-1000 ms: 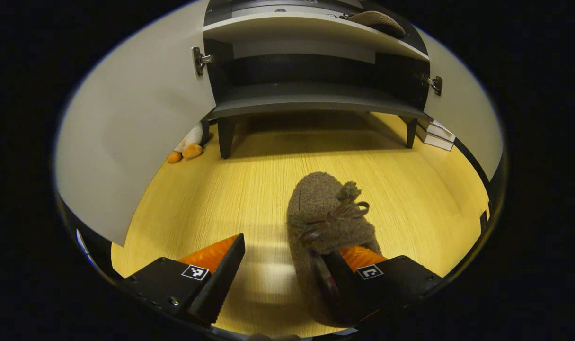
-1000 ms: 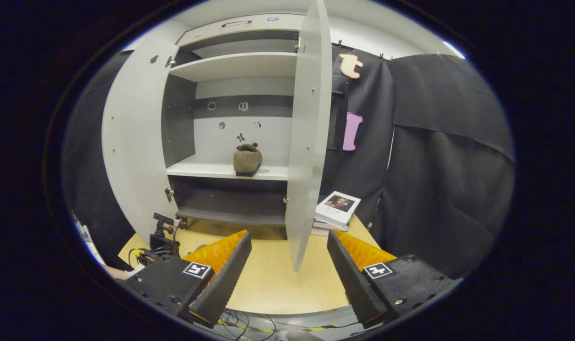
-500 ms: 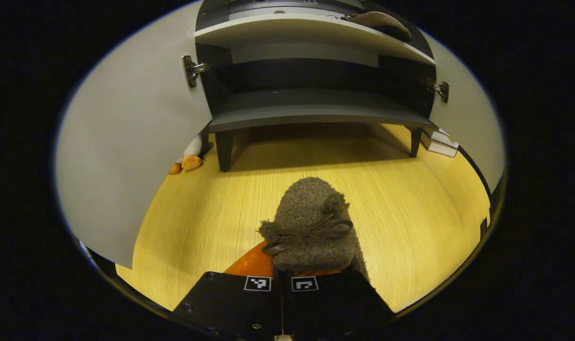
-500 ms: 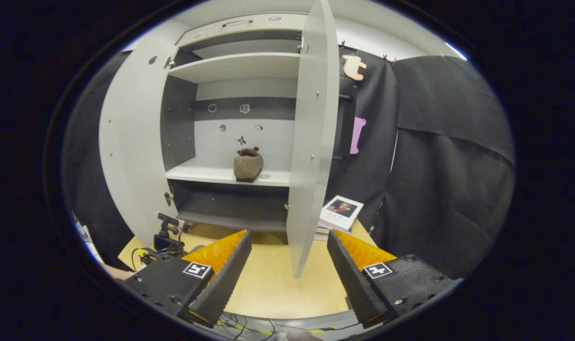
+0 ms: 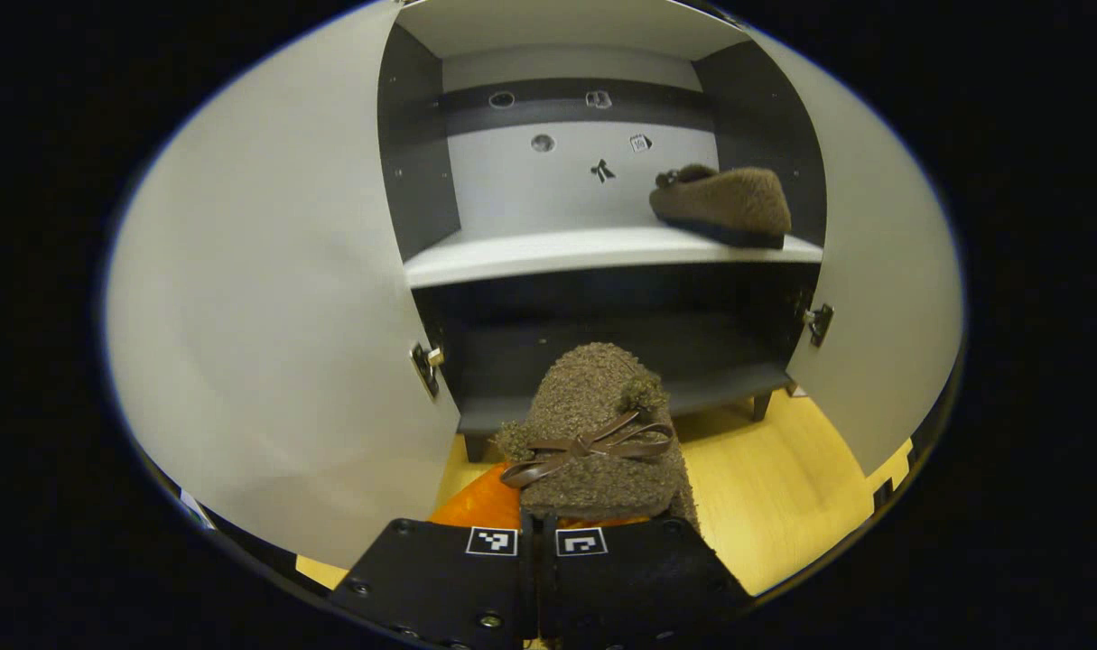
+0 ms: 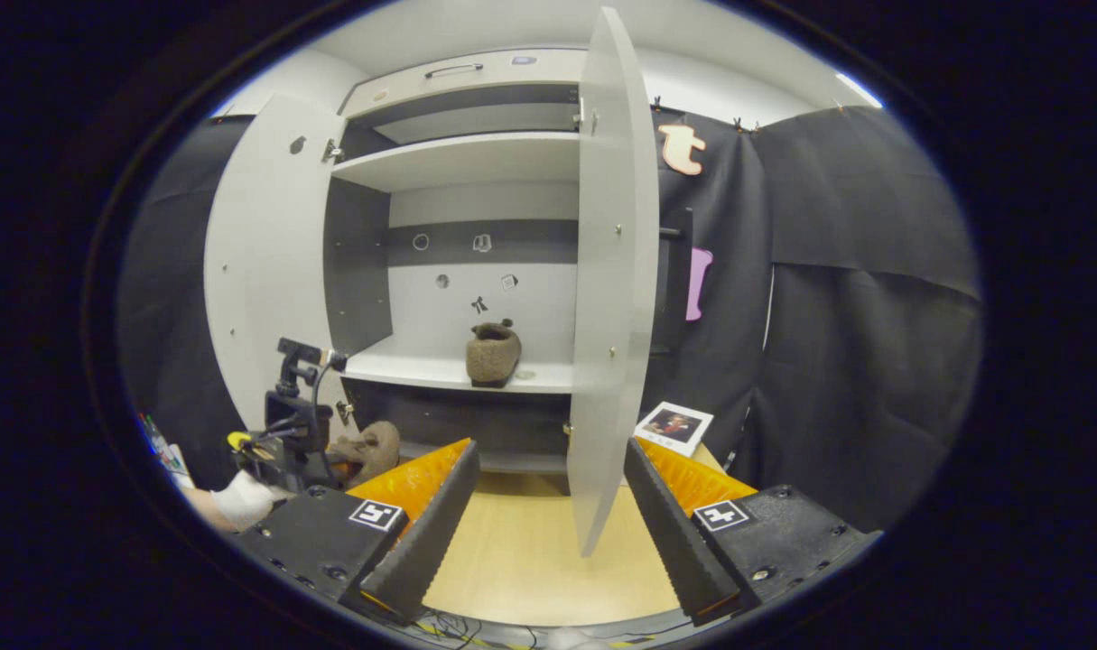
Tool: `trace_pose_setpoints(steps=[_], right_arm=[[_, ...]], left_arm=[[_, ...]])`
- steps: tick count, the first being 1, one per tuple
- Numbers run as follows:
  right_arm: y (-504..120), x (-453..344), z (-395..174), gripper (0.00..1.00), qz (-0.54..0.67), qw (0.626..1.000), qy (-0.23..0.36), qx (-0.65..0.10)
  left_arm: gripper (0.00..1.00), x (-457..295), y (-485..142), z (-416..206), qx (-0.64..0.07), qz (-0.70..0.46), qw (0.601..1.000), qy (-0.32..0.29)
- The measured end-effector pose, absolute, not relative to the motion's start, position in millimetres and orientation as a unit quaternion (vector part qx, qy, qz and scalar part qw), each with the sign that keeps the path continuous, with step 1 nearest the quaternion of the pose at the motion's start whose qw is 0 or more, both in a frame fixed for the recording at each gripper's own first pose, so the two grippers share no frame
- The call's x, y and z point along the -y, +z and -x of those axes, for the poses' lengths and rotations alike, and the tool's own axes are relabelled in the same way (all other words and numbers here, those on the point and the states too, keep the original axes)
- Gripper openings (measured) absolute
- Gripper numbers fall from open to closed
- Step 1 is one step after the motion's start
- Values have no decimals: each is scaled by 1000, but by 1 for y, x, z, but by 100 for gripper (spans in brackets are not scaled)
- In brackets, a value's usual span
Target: Grab one shoe with the right hand and put it into the shoe cabinet, grab the other shoe with the left hand and put it into the shoe cabinet; then close the right door with the right hand and the left door with the left hand.
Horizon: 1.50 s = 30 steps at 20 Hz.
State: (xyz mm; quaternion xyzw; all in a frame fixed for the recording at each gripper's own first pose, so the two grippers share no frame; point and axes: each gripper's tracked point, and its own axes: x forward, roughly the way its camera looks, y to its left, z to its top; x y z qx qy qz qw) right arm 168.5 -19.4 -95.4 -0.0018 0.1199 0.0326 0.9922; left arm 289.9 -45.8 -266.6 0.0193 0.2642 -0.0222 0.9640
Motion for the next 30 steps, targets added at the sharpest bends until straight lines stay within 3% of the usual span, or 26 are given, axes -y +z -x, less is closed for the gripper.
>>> trace_pose_setpoints(steps=[6, 13, 17, 21, 26, 30], right_arm=[[-100, 29, -171, 100, -7, 992, 39, -124], [-105, 44, -171, 100, -8, 990, 35, -133], [-107, 48, -167, 100, -6, 990, 33, -135], [-110, 57, -166, 100, -5, 990, 23, -140], [-114, 66, -164, 100, -10, 988, 9, -154], [-113, 61, -164, 100, -13, 988, 15, -156]], left_arm=[[1, 53, -153, -371, -190, -17, 981, -17], [1, 54, -94, -486, -166, -5, 986, 1], [1, 62, -94, -552, -163, -34, 986, 16], [1, 68, -138, -592, -225, -10, 974, 26], [1, 64, -177, -602, -287, -45, 956, 26], [10, 64, -176, -602, -302, -72, 950, 10]])
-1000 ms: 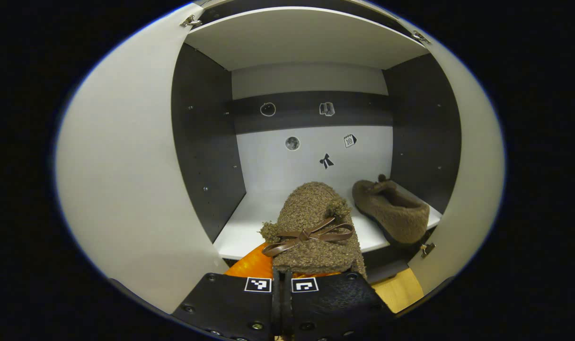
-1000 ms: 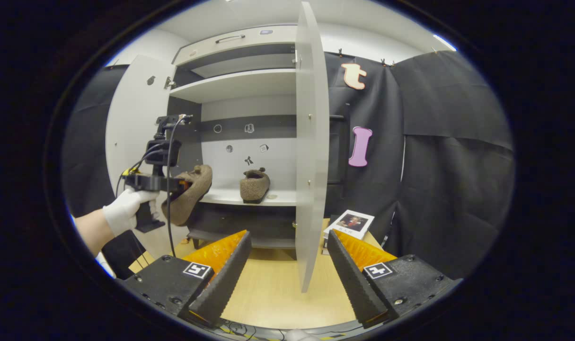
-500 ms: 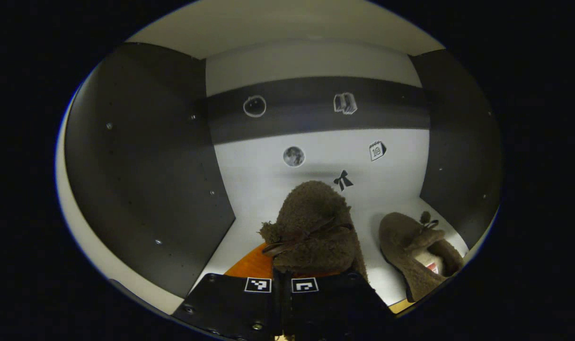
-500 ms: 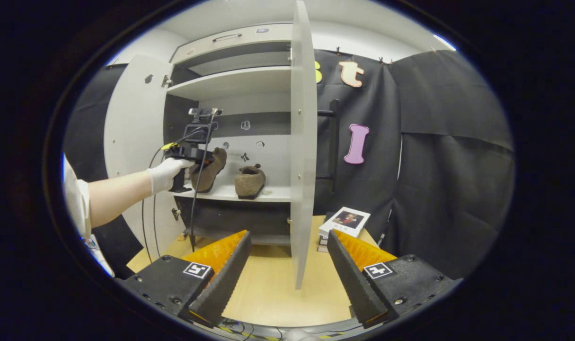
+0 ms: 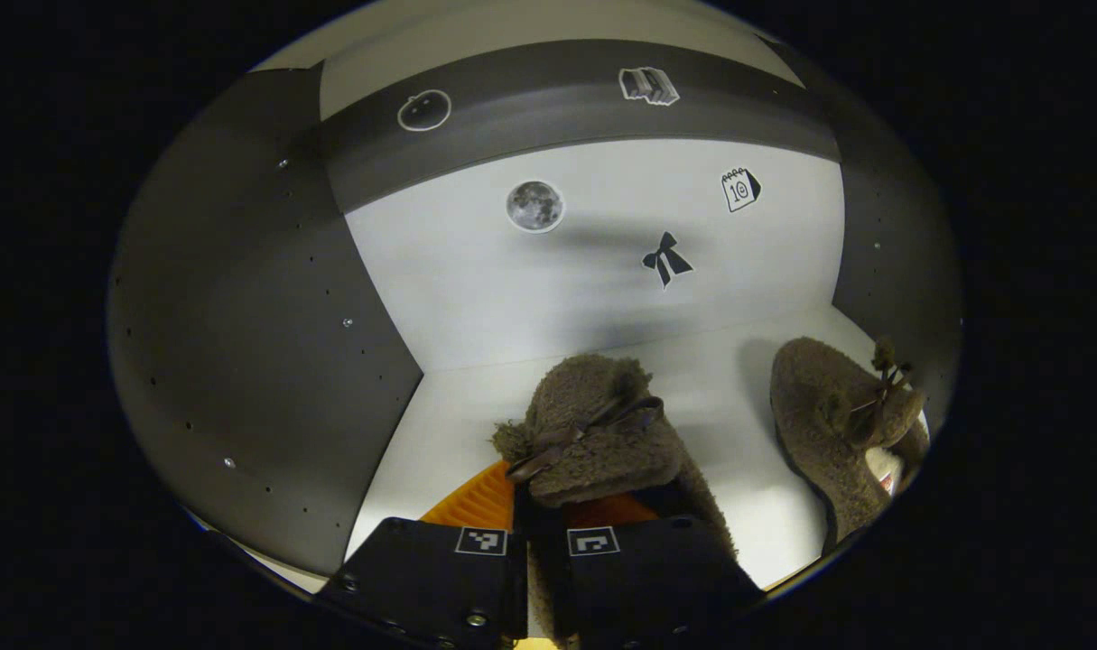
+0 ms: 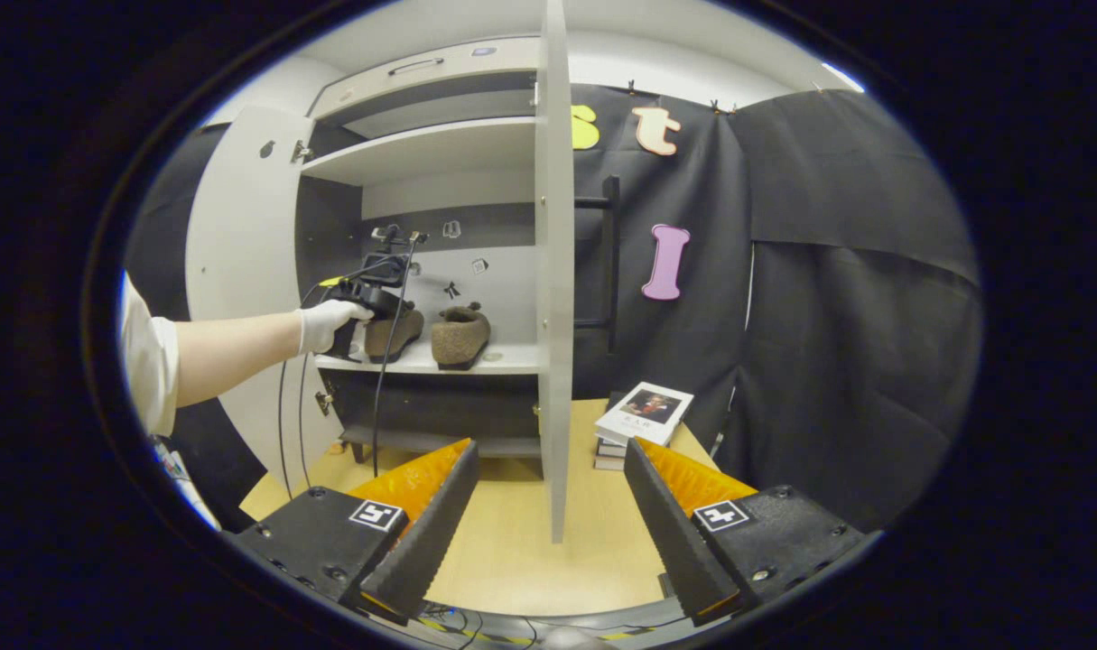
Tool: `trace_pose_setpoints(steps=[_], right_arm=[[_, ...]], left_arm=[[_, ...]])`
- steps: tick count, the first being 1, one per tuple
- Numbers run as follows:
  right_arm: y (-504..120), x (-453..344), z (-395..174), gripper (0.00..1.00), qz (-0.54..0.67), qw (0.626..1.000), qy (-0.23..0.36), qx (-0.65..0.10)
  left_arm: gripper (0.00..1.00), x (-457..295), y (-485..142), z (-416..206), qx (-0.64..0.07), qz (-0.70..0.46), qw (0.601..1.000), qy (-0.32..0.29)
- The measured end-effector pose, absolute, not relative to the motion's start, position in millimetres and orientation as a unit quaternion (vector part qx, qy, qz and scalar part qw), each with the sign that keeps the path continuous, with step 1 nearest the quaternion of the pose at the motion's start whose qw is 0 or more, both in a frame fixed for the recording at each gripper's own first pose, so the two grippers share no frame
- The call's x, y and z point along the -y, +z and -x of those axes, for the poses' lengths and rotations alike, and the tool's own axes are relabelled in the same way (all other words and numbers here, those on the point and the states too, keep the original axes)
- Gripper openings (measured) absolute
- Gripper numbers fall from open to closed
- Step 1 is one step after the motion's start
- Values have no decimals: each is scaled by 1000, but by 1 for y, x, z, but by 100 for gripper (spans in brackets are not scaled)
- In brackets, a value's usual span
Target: Grab one shoe with the right hand and put it into the shoe cabinet, grab the other shoe with the left hand and put it into the shoe cabinet; then close the right door with the right hand and the left door with the left hand.
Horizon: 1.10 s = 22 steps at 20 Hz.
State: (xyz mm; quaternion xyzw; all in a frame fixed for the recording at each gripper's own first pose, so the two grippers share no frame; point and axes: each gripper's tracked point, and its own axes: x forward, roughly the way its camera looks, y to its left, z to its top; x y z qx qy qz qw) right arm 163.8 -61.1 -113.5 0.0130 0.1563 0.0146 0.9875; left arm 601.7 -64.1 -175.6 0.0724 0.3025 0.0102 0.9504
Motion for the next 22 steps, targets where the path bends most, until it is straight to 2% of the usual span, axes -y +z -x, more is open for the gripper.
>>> trace_pose_setpoints(steps=[2, 4, 5, 6, 9, 11, 13, 16, 17, 22], right_arm=[[-112, 58, -165, 100, -11, 988, 18, -154], [-110, 54, -164, 100, -10, 988, 22, -153], [-109, 53, -164, 100, -9, 988, 23, -151], [-109, 52, -165, 100, -8, 988, 24, -151], [-107, 48, -164, 100, -7, 988, 29, -149], [-106, 44, -165, 100, -7, 989, 33, -147], [-104, 40, -165, 100, -4, 989, 36, -144], [-101, 35, -166, 100, -2, 989, 41, -139], [-99, 34, -166, 100, -2, 990, 42, -136], [-89, 27, -166, 100, -4, 991, 44, -123]], left_arm=[[13, 64, -176, -601, -302, -65, 951, 6], [12, 66, -173, -596, -301, -57, 952, -6], [17, 64, -169, -595, -295, -54, 954, -8], [37, 62, -165, -594, -290, -51, 956, -9], [87, 54, -157, -586, -282, -42, 958, -8], [88, 49, -149, -578, -275, -34, 961, -8], [95, 47, -139, -568, -265, -27, 964, -9], [100, 49, -122, -548, -241, -23, 970, -16], [97, 50, -115, -541, -230, -24, 973, -18], [97, 57, -66, -486, -165, -21, 985, -38]])
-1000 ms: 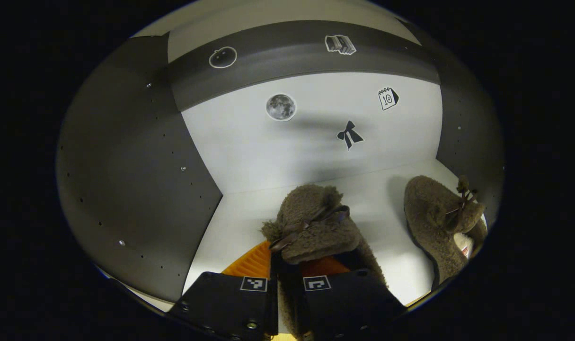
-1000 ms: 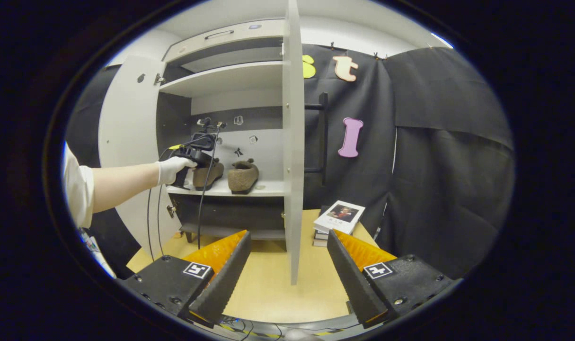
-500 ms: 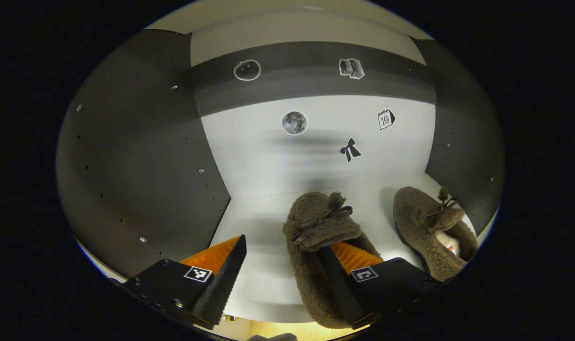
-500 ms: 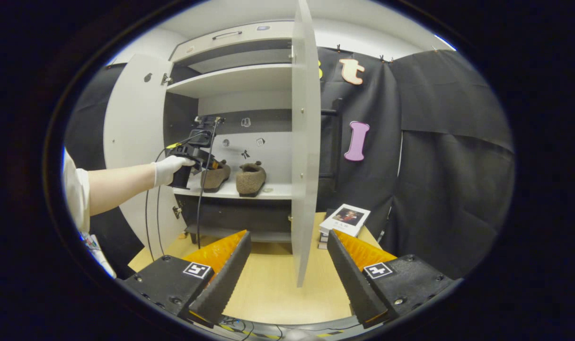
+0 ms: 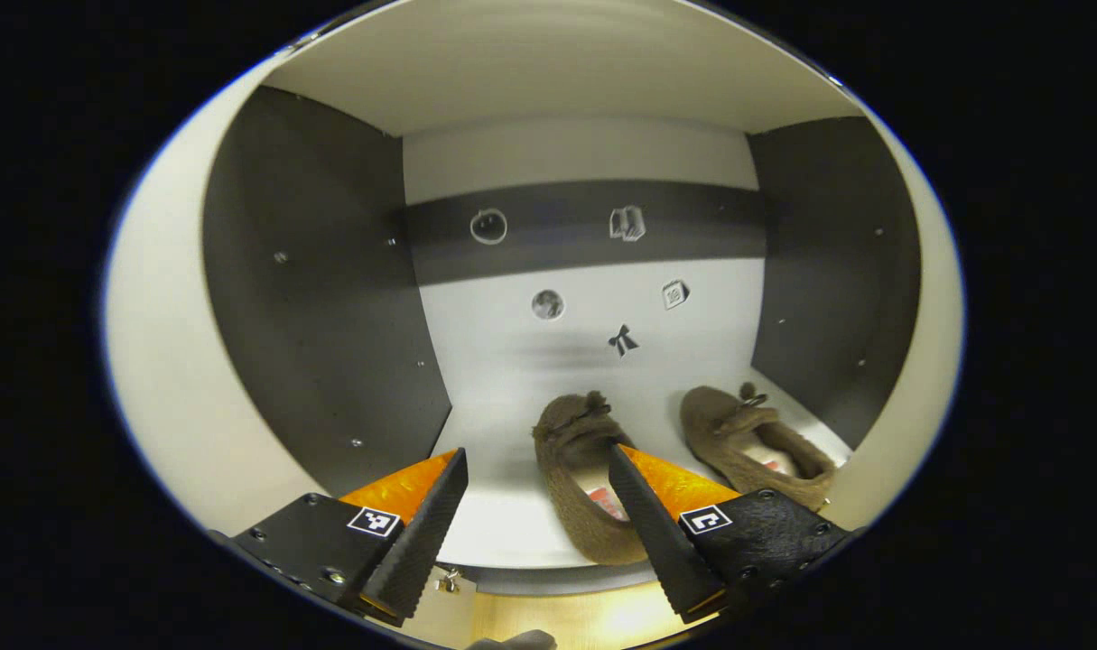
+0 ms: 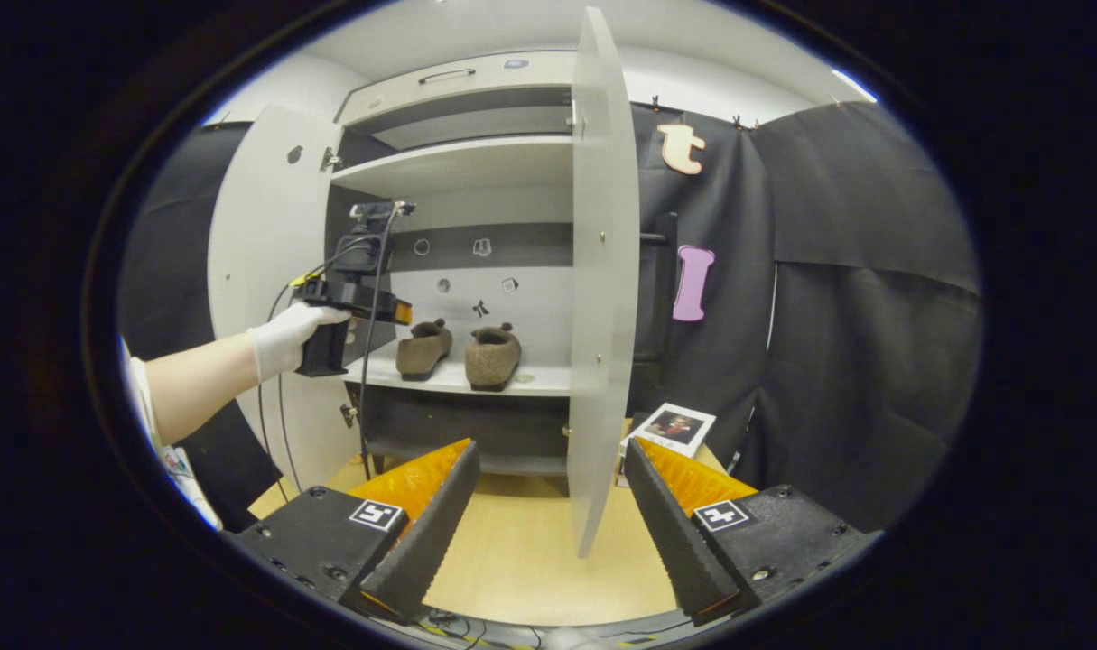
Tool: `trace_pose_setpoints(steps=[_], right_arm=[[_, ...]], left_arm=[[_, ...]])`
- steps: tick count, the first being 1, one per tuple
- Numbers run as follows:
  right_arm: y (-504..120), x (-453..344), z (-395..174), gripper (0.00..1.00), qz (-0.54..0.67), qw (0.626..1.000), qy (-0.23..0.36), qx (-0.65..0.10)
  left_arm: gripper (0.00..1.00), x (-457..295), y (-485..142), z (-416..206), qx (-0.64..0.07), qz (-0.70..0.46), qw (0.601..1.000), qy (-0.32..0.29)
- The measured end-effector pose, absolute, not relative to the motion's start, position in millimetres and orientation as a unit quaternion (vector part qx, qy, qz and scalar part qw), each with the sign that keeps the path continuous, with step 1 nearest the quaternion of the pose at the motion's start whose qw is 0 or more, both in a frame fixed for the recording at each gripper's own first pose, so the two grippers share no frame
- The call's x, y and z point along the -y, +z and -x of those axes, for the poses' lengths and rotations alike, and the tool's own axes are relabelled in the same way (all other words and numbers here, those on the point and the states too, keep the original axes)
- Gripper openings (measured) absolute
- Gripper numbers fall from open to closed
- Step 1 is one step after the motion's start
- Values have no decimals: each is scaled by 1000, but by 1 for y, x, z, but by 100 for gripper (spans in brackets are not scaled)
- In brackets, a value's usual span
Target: Grab one shoe with the right hand and put it into the shoe cabinet, grab the other shoe with the left hand and put it into the shoe cabinet; then close the right door with the right hand and the left door with the left hand.
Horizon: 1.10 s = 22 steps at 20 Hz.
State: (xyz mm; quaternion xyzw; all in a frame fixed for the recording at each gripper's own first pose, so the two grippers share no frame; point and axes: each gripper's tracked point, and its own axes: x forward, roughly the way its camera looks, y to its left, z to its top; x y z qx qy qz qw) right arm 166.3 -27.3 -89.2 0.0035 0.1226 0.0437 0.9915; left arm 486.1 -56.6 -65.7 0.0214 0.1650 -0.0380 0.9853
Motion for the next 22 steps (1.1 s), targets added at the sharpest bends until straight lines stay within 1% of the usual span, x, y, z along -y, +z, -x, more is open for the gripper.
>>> trace_pose_setpoints(steps=[1, 2, 3, 5, 6, 7, 8, 11, 14, 18, 22], right_arm=[[-88, 25, -166, 100, -3, 992, 45, -121], [-87, 24, -165, 100, -4, 992, 45, -120], [-85, 22, -164, 100, -4, 992, 45, -118], [-81, 18, -162, 100, -8, 992, 48, -114], [-79, 19, -161, 100, -7, 993, 47, -111], [-76, 18, -160, 100, -4, 993, 45, -107], [-75, 17, -158, 100, -5, 994, 43, -105], [-69, 10, -151, 100, -7, 994, 44, -97], [-69, 5, -141, 100, -6, 995, 39, -91], [-79, -5, -126, 100, -10, 994, 36, -103], [-84, -5, -113, 100, -14, 994, 25, -109]], left_arm=[[97, 58, -55, -471, -149, -21, 988, -44], [100, 59, -44, -456, -135, -22, 989, -48], [96, 58, -33, -442, -118, -24, 991, -49], [96, 58, -17, -414, -92, -26, 994, -53], [100, 58, -10, -396, -83, -23, 995, -55], [100, 57, -3, -382, -70, -22, 996, -58], [96, 55, 3, -365, -59, -23, 996, -58], [96, 50, 7, -320, -34, -27, 998, -50], [96, 35, 1, -271, -29, -18, 999, -34], [96, 17, -27, -212, -46, -15, 998, -30], [96, 4, -53, -162, -59, -18, 998, -14]])
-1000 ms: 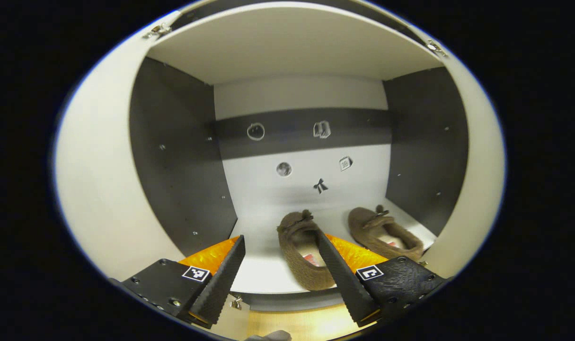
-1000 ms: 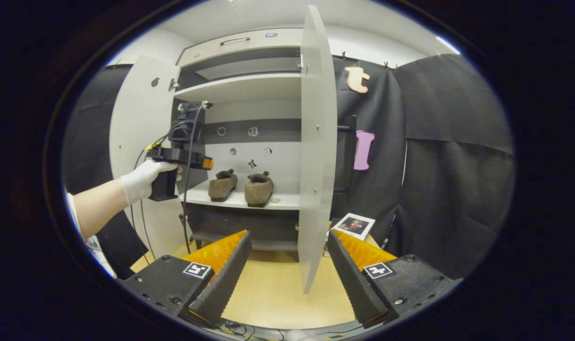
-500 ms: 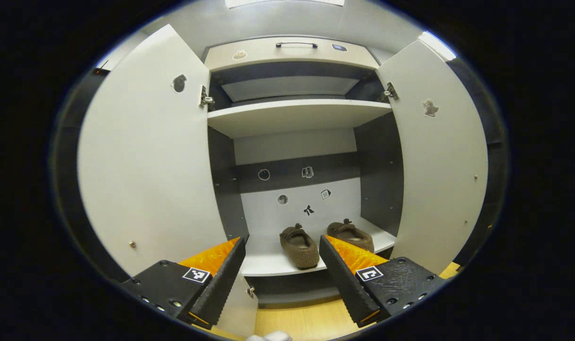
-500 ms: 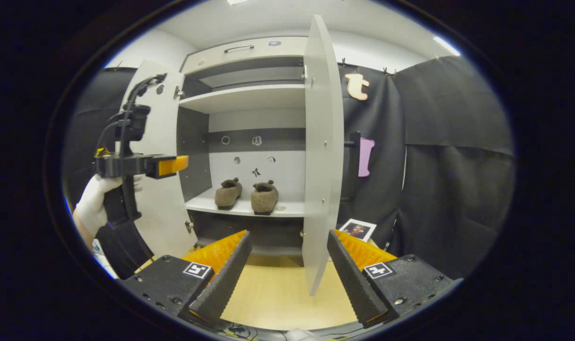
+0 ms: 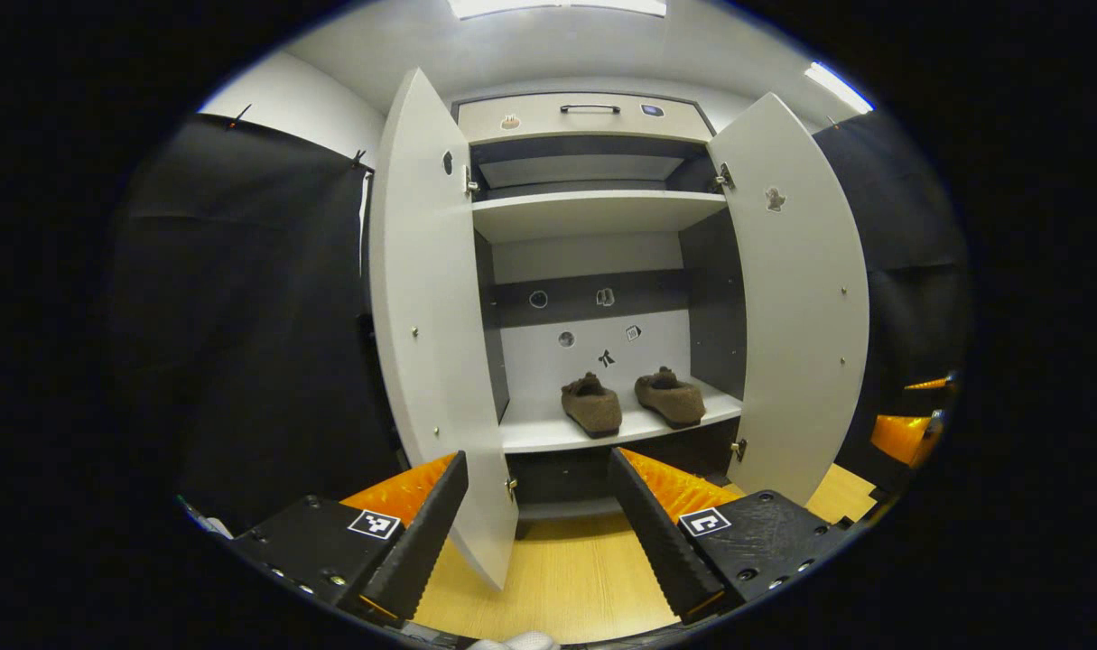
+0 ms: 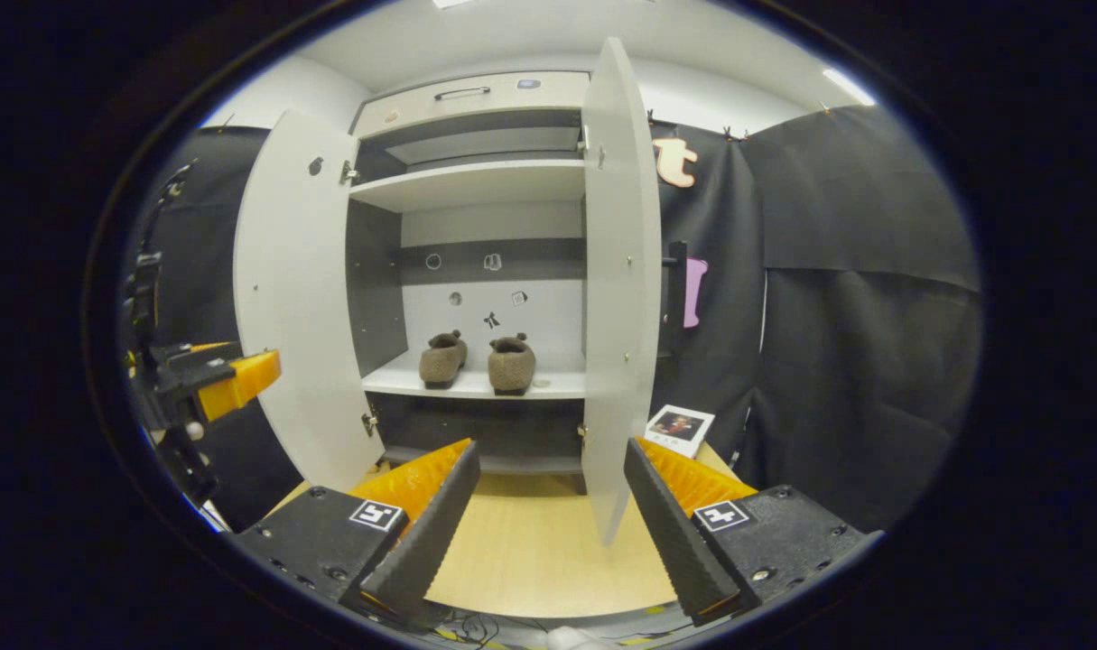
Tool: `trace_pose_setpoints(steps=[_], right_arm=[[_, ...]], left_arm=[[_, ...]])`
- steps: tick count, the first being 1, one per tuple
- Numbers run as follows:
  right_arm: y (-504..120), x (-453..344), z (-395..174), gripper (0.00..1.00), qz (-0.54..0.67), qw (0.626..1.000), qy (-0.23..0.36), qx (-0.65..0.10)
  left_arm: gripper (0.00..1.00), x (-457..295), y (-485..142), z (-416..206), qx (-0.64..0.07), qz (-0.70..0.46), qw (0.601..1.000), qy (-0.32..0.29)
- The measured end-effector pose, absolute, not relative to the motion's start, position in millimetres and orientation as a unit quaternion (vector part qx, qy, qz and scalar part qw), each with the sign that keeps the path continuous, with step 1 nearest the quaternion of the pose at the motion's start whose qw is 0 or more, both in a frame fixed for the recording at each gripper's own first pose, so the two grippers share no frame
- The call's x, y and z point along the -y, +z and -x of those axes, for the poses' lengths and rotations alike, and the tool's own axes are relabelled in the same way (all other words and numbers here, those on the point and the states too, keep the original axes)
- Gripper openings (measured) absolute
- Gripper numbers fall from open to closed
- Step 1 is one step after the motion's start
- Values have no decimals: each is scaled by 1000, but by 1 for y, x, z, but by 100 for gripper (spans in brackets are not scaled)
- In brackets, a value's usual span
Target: Grab one shoe with the right hand and put it into the shoe cabinet, grab the other shoe with the left hand and put it into the shoe cabinet; then close the right door with the right hand and the left door with the left hand.
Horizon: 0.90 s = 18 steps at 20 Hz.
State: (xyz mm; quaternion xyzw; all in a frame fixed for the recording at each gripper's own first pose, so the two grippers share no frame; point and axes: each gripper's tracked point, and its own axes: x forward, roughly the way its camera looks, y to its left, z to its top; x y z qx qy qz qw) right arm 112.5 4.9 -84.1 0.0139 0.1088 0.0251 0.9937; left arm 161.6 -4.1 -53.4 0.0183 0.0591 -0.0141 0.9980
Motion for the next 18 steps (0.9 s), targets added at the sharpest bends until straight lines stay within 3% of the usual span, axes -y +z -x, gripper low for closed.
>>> trace_pose_setpoints(steps=[9, 18], right_arm=[[-68, 34, -107, 100, -2, 996, -12, -92], [-23, 168, -199, 100, -20, 994, -88, -61]], left_arm=[[96, -9, -72, -106, -88, 10, 996, 1], [96, 14, -61, -100, -86, 27, 996, 22]])
